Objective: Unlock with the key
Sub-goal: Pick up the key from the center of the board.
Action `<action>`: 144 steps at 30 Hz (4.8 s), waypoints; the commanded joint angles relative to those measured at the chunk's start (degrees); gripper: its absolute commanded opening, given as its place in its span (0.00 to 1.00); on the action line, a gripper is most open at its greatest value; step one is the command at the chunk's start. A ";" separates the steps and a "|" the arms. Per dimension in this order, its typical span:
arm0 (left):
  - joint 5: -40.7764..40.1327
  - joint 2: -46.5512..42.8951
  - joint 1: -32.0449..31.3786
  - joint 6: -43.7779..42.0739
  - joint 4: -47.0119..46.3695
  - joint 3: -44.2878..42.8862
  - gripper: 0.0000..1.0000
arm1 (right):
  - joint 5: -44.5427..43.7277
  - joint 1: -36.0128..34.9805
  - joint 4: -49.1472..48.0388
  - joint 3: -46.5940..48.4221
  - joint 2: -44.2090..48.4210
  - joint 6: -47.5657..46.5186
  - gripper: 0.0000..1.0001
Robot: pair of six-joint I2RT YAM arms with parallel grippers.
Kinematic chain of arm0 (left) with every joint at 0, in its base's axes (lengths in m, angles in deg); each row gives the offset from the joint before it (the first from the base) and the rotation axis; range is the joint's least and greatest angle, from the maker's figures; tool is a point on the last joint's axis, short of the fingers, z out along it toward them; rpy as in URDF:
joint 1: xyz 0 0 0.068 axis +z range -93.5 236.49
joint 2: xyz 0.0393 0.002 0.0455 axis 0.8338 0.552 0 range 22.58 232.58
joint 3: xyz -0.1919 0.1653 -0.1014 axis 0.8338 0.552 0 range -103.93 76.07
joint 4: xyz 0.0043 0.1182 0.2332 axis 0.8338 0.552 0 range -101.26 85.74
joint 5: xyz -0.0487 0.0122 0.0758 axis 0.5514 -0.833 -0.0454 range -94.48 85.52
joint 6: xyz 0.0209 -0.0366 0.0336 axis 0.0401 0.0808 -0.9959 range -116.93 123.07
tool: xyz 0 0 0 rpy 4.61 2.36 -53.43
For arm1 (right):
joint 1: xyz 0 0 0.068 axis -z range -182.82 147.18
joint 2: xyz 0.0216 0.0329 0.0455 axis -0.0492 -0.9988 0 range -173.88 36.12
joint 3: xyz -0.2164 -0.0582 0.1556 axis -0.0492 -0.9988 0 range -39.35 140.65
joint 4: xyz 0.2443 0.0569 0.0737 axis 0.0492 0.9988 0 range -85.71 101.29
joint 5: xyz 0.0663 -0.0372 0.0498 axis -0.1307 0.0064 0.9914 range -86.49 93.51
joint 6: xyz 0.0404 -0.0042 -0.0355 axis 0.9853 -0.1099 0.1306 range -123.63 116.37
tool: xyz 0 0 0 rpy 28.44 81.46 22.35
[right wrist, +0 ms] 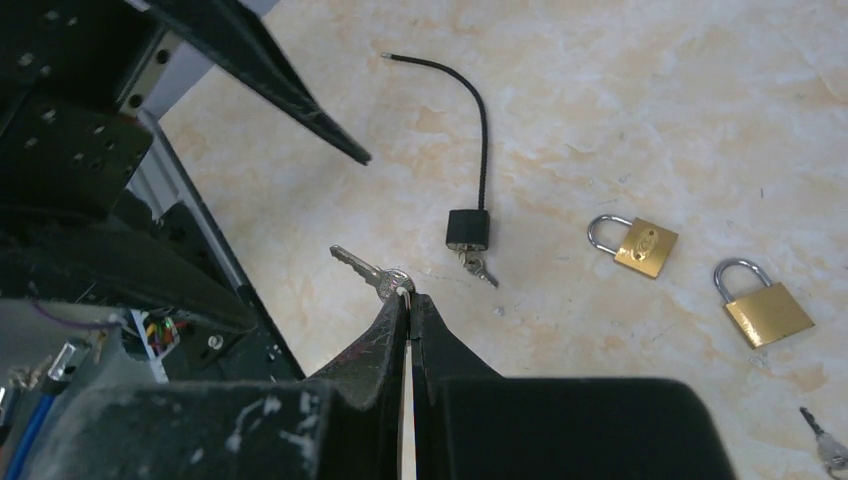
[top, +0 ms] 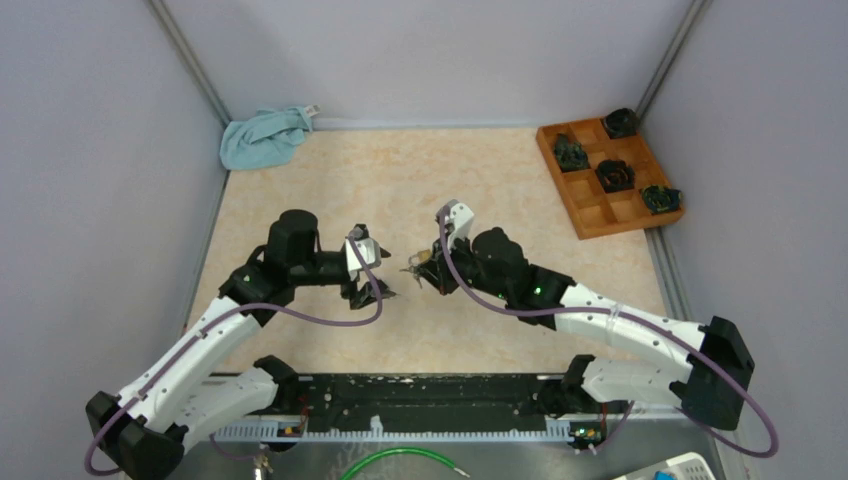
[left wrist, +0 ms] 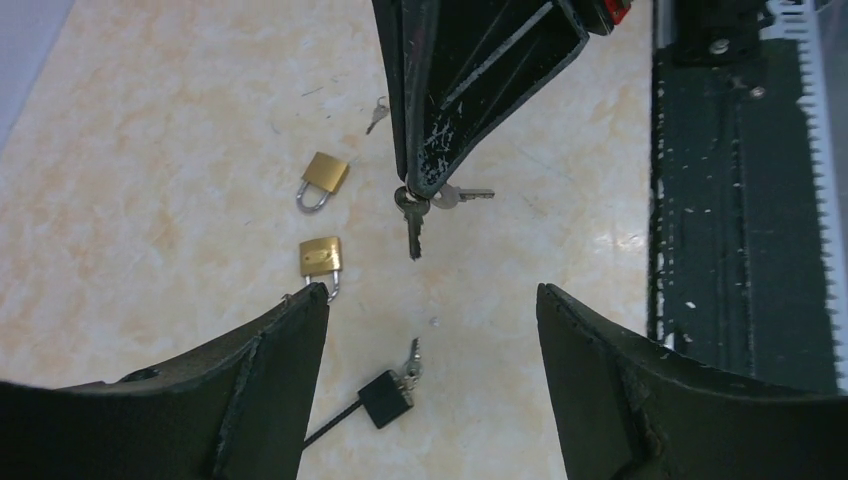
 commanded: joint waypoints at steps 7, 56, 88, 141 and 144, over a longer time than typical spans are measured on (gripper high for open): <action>10.48 -2.82 0.22 12.36 -1.16 -1.67 0.74 | -20.64 -11.67 -0.44 4.32 6.66 -11.81 0.00; 18.78 4.62 6.88 23.53 1.19 -8.57 0.00 | -25.05 -25.17 2.10 8.95 3.56 -20.84 0.18; 26.59 11.97 6.90 3.84 27.12 -18.05 0.00 | 39.86 5.17 -11.97 6.16 -0.59 0.20 0.55; 25.11 12.58 6.92 5.69 24.99 -21.11 0.00 | 37.02 5.18 -13.33 3.49 -1.88 1.60 0.03; 24.92 12.58 6.88 5.57 24.92 -21.24 0.00 | 36.64 5.15 -12.30 3.52 -1.54 1.31 0.00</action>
